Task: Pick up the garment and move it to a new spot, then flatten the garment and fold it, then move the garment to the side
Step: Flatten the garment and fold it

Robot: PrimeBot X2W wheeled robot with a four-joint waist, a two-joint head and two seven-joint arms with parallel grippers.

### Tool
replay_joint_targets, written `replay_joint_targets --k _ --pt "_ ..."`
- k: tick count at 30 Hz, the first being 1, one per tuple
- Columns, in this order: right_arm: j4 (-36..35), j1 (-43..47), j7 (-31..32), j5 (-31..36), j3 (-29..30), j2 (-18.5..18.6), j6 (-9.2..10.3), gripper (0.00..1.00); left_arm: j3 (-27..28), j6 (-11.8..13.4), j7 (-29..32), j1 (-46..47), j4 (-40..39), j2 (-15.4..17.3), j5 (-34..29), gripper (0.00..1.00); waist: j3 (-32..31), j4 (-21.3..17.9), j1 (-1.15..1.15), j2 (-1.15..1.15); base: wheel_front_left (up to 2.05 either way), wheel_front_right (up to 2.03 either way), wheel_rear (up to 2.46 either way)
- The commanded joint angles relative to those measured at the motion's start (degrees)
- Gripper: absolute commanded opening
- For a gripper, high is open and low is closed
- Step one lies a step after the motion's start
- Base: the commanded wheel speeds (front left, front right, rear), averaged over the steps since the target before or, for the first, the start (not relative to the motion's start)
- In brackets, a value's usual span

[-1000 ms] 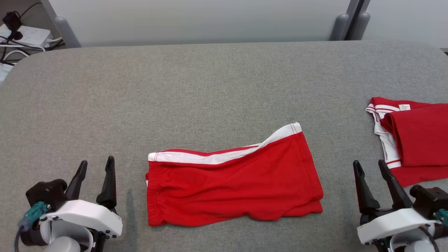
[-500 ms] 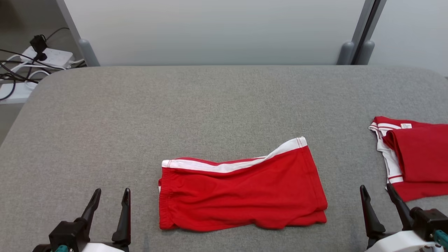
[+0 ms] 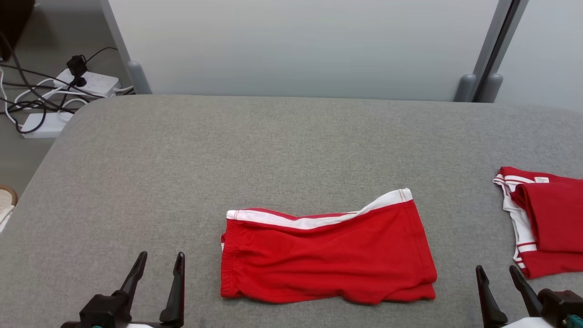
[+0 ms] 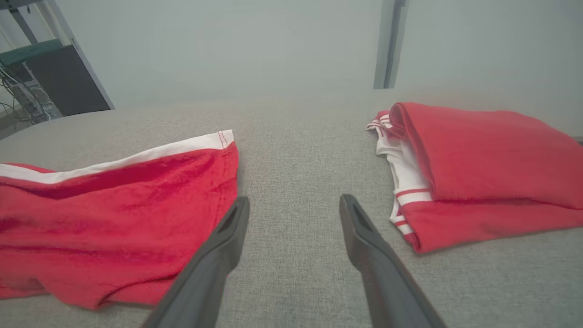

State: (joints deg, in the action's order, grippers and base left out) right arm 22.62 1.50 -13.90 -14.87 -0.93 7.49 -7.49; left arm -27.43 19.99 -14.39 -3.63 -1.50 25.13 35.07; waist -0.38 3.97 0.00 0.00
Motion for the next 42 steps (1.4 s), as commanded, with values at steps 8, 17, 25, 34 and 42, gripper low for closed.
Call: replay_joint_targets --k 8,17,25,34,42 --pt "7.4 -9.3 2.6 -3.6 -4.7 2.6 0.0 1.0 -0.6 -0.7 0.7 5.4 -1.0 -0.7 -1.7 1.0 1.0 4.1 0.0 0.0 0.0 0.0 0.0" --pt "18.4 -16.7 4.9 -6.9 -11.4 3.8 0.0 1.0 -2.3 -2.7 0.3 8.7 0.5 -2.9 -2.1 1.0 2.4 7.7 0.0 0.0 0.0 0.0 0.0" --pt "28.9 -21.2 6.4 -10.6 -13.9 3.0 0.0 1.0 -1.9 -4.0 -0.2 10.4 2.0 -4.5 -2.2 1.0 3.7 9.3 0.0 0.0 0.0 0.0 0.0" --pt "30.8 -22.5 5.8 -15.9 -19.2 2.3 0.0 0.0 -0.2 -4.9 -0.5 10.6 3.0 -5.0 -2.9 1.0 4.4 8.2 0.0 0.0 0.0 0.0 0.0" --pt "30.0 -19.0 1.8 -22.1 -18.0 3.9 0.0 0.0 1.5 -5.5 -0.6 10.2 3.5 -5.6 -3.4 1.0 4.4 5.6 0.0 0.0 0.0 0.0 0.0"
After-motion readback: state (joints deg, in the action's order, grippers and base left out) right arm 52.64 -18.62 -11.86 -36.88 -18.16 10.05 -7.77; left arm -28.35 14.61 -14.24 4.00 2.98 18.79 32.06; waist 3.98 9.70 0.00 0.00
